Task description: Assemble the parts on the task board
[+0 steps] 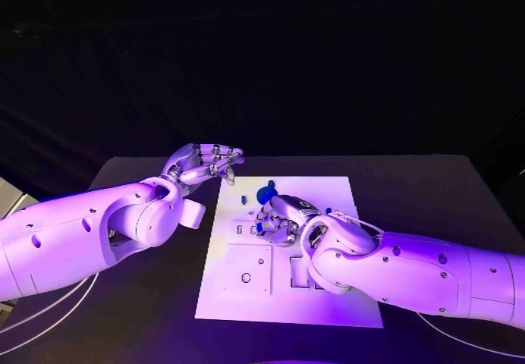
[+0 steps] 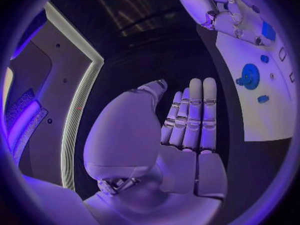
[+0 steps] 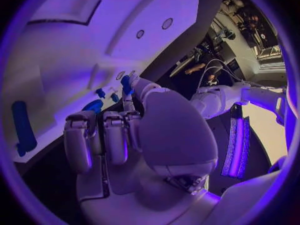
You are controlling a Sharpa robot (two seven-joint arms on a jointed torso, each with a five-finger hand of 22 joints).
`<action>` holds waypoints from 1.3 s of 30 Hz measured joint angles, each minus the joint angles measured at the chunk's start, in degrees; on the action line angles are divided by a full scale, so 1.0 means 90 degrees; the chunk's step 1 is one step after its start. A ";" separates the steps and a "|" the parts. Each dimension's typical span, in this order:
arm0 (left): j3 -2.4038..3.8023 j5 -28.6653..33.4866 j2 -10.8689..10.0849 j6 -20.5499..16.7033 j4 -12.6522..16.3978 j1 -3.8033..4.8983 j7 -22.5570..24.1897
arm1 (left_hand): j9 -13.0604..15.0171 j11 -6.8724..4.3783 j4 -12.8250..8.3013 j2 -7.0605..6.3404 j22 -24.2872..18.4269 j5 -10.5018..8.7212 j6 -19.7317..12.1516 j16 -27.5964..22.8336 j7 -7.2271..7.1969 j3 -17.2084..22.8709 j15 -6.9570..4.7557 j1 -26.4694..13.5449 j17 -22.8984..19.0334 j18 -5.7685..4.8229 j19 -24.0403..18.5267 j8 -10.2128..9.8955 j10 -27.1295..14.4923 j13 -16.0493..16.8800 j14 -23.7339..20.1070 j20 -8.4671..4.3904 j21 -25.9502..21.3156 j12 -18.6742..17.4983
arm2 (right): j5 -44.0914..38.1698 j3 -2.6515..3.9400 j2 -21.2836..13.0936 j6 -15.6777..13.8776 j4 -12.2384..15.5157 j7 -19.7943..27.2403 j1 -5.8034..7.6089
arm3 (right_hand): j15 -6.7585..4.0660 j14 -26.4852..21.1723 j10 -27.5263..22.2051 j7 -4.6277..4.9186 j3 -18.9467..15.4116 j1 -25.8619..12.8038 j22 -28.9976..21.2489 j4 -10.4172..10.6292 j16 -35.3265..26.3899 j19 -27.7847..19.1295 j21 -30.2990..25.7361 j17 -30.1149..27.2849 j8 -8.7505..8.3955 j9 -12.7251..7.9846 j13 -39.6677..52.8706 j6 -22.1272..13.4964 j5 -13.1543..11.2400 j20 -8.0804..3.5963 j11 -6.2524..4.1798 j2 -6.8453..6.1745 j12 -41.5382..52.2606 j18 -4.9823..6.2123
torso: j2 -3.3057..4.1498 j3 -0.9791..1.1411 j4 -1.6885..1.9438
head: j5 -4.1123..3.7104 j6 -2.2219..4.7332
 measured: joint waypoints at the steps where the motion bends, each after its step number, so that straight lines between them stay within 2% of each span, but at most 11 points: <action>1: 0.0000 0.0000 0.0000 0.0000 0.0000 0.0001 -0.0001 | 0.0000 0.0000 0.0000 0.0000 0.0000 0.0000 0.0000 0.0000 0.0000 0.0000 0.0000 0.0000 0.0000 -0.0001 0.0000 0.0000 0.0000 0.0000 0.0000 0.0000 0.0000 0.0000 | -0.0018 -0.0002 0.0020 0.0013 -0.0019 -0.0021 -0.0013 | 0.0000 0.0000 0.0000 0.0004 0.0000 -0.0008 0.0000 0.0000 0.0000 0.0000 0.0000 0.0000 0.0000 0.0000 0.0000 -0.0004 -0.0001 0.0000 0.0000 0.0008 0.0000 0.0000 | 0.0000 0.0000 0.0001 | 0.0003 -0.0004; 7: 0.0000 0.0000 0.0001 0.0002 0.0007 0.0001 -0.0005 | -0.0001 0.0000 -0.0017 0.0000 0.0000 0.0000 0.0000 0.0000 0.0000 0.0017 0.0000 0.0000 0.0000 -0.0001 0.0001 0.0000 0.0000 0.0000 0.0000 -0.0001 0.0025 0.0000 | -0.0115 -0.0009 0.0122 0.0090 -0.0154 -0.0134 -0.0078 | 0.0000 0.0000 0.0000 -0.0007 -0.0001 -0.0074 0.0000 0.0000 0.0000 0.0024 0.0000 0.0000 0.0001 0.0002 0.0000 0.0007 -0.0003 0.0024 0.0000 -0.0008 0.0000 0.0000 | -0.0003 0.0000 -0.0005 | 0.0023 -0.0030; 18: 0.0000 0.0000 -0.0012 0.0006 0.0015 0.0001 -0.0015 | 0.0002 0.0000 -0.0017 0.0000 -0.0001 0.0000 0.0000 0.0000 0.0000 0.0017 0.0000 0.0000 0.0001 0.0000 0.0002 0.0000 0.0000 0.0000 0.0000 -0.0002 0.0025 0.0000 | -0.0250 -0.0013 0.0192 0.0144 -0.0271 -0.0229 -0.0103 | 0.0000 0.0000 0.0000 -0.0008 -0.0002 -0.0101 -0.0001 0.0000 0.0000 0.0023 0.0000 -0.0001 0.0013 0.0004 -0.0001 0.0006 0.0024 0.0024 0.0000 -0.0034 0.0000 0.0000 | -0.0004 0.0004 -0.0010 | 0.0042 -0.0045; 26: 0.0000 0.0000 -0.0014 0.0015 0.0019 0.0001 -0.0023 | 0.0004 0.0000 -0.0017 0.0000 -0.0002 0.0000 0.0000 0.0000 0.0000 0.0017 0.0000 0.0000 0.0001 0.0000 0.0002 0.0000 0.0000 0.0000 0.0000 -0.0002 0.0025 0.0000 | -0.0313 -0.0009 0.0239 0.0142 -0.0349 -0.0231 -0.0103 | 0.0000 0.0000 0.0000 0.0008 -0.0002 -0.0236 -0.0002 0.0000 0.0000 0.0021 0.0000 -0.0002 0.0149 0.0016 -0.0001 -0.0011 0.0027 0.0026 0.0000 -0.0170 -0.0029 0.0000 | -0.0004 0.0008 -0.0014 | 0.0045 -0.0050; 28: 0.0000 0.0000 -0.0014 0.0018 0.0020 0.0001 -0.0025 | 0.0004 0.0000 -0.0017 0.0000 -0.0002 0.0000 0.0000 0.0000 0.0000 0.0017 0.0000 0.0000 0.0001 0.0000 0.0002 0.0000 0.0000 0.0000 0.0000 -0.0002 0.0025 0.0000 | -0.0322 -0.0009 0.0250 0.0140 -0.0364 -0.0231 -0.0103 | 0.0001 -0.0002 0.0000 0.0034 -0.0002 -0.0272 -0.0002 0.0000 0.0000 -0.0001 0.0000 -0.0002 0.0173 0.0089 -0.0001 -0.0037 0.0028 0.0048 0.0000 -0.0206 -0.0029 0.0000 | -0.0005 0.0008 -0.0014 | 0.0045 -0.0051; 32: 0.0000 0.0000 -0.0014 0.0023 0.0020 0.0001 -0.0029 | 0.0003 0.0000 -0.0017 0.0000 0.0000 0.0000 0.0000 0.0000 0.0000 0.0017 0.0000 0.0000 -0.0003 0.0000 0.0002 0.0000 0.0000 0.0000 0.0000 -0.0002 0.0025 0.0000 | -0.0333 -0.0009 0.0260 0.0136 -0.0384 -0.0231 -0.0105 | 0.0042 -0.0004 0.0023 0.0031 -0.0002 -0.0293 -0.0002 0.0000 0.0000 -0.0001 0.0000 -0.0002 0.0162 0.0102 -0.0001 -0.0056 0.0029 0.0048 0.0023 -0.0227 -0.0055 0.0001 | -0.0007 0.0009 -0.0014 | 0.0045 -0.0054; 39: 0.0000 -0.0001 -0.0014 0.0036 0.0020 0.0001 -0.0038 | 0.0003 0.0000 -0.0017 0.0000 0.0004 0.0000 0.0000 0.0000 0.0000 0.0017 0.0000 0.0000 -0.0008 0.0000 0.0002 0.0000 0.0000 0.0000 0.0000 -0.0002 0.0025 0.0000 | -0.0347 -0.0009 0.0273 0.0133 -0.0412 -0.0226 -0.0105 | 0.0045 0.0000 0.0000 0.0056 -0.0002 -0.0392 -0.0002 0.0000 0.0000 0.0022 0.0000 -0.0003 0.0147 0.0075 -0.0001 -0.0102 0.0041 0.0070 0.0046 -0.0326 -0.0111 0.0001 | -0.0008 0.0009 -0.0018 | 0.0047 -0.0051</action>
